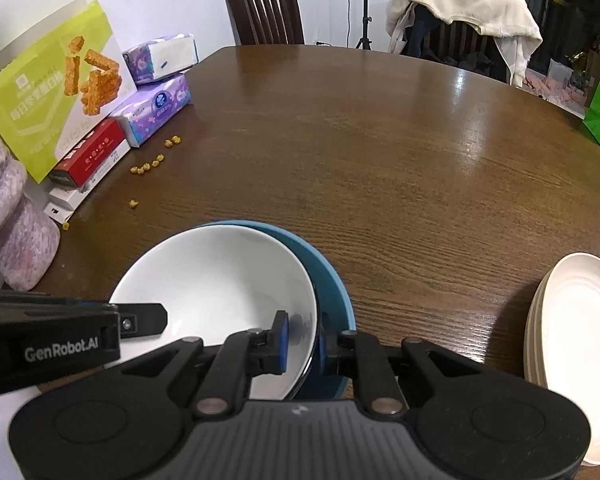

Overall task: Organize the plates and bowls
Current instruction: 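Lower the small white bowl into the nested bowls with both grippers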

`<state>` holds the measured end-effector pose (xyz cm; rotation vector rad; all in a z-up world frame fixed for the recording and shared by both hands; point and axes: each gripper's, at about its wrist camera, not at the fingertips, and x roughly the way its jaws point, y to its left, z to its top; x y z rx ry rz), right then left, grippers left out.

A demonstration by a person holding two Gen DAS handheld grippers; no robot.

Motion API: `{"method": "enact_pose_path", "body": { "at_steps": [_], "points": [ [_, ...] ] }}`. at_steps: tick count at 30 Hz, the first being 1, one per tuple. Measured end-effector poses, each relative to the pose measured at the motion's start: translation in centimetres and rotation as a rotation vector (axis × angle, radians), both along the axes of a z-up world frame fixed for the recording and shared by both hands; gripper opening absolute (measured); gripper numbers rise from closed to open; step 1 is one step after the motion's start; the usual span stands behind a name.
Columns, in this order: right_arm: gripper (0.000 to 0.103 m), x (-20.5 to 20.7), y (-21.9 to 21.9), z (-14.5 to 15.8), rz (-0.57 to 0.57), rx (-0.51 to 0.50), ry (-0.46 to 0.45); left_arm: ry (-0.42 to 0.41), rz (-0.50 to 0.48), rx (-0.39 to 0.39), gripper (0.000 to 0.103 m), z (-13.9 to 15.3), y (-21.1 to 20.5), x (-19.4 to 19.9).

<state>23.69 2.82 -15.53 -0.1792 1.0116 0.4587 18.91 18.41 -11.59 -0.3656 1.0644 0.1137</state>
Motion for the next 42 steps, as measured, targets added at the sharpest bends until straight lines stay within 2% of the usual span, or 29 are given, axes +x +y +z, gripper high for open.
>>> {"method": "enact_pose_path", "body": {
  "at_steps": [6, 19, 20, 25, 35, 42],
  "points": [
    [0.013, -0.2, 0.1, 0.1, 0.007, -0.01, -0.026, -0.02, -0.014, 0.034, 0.008, 0.2, -0.3, 0.1],
    [0.011, -0.3, -0.2, 0.8, 0.008, 0.009, -0.028, -0.041, 0.0, -0.01, 0.008, -0.3, 0.5, -0.2],
    [0.009, -0.3, -0.4, 0.9, 0.006, 0.01, -0.029, -0.04, 0.001, -0.011, 0.007, -0.3, 0.5, -0.1],
    [0.008, -0.4, -0.6, 0.8, 0.001, 0.025, -0.033, -0.02, -0.002, -0.009, 0.008, -0.1, 0.5, 0.0],
    [0.007, -0.4, -0.6, 0.7, -0.005, 0.036, -0.037, 0.031, 0.012, -0.035, 0.007, 0.3, 1.2, 0.1],
    [0.007, -0.2, -0.4, 0.6, -0.004, 0.034, -0.027, 0.033, 0.019, -0.026, 0.007, 0.5, 1.1, 0.0]
  ]
}}
